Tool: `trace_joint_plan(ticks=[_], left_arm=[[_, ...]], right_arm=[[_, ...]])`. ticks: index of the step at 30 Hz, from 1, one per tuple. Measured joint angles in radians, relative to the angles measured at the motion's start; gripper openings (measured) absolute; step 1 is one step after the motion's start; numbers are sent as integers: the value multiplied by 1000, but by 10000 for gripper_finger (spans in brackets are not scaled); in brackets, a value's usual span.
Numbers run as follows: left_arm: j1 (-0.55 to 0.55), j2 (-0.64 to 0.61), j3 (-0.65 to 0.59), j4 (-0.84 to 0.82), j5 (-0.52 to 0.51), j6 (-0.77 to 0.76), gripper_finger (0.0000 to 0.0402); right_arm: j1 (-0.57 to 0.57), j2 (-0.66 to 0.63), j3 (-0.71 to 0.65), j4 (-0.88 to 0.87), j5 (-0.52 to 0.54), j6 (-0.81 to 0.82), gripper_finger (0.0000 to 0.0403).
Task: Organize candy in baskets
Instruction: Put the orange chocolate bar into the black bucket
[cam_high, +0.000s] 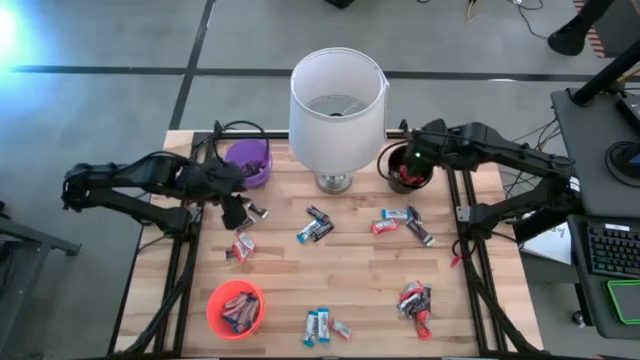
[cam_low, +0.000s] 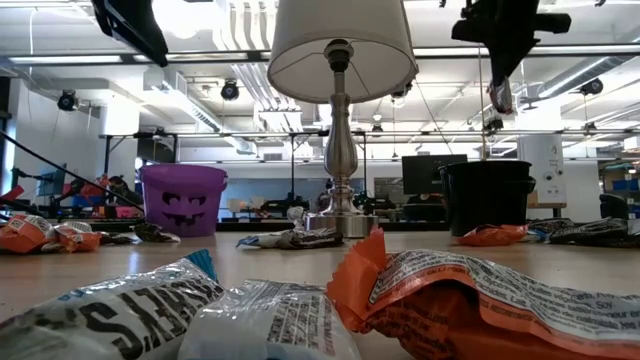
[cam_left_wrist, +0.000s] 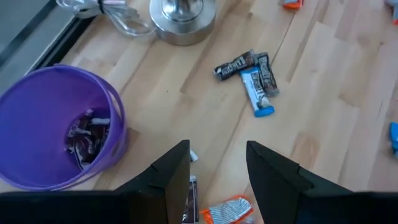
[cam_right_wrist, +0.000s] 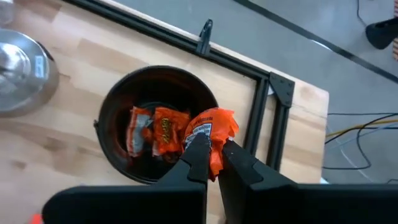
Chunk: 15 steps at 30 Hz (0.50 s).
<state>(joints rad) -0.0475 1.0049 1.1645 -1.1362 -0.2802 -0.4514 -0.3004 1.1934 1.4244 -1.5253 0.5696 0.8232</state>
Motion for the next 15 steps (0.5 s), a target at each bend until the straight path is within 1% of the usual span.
trace_joint_plan(ticks=[3,8,11,15], left_arm=[[0,26,0,0,-19,4,139],[0,40,0,11,-158,15,139],[0,26,0,15,-231,16,139],[0,-4,0,15,-253,1,140]], right_arm=[[-27,0,-27,15,-24,-61,9],[-77,-2,-93,45,-27,-107,9],[-99,-8,-154,138,-27,-139,9],[-116,-17,-222,264,-51,-202,10]])
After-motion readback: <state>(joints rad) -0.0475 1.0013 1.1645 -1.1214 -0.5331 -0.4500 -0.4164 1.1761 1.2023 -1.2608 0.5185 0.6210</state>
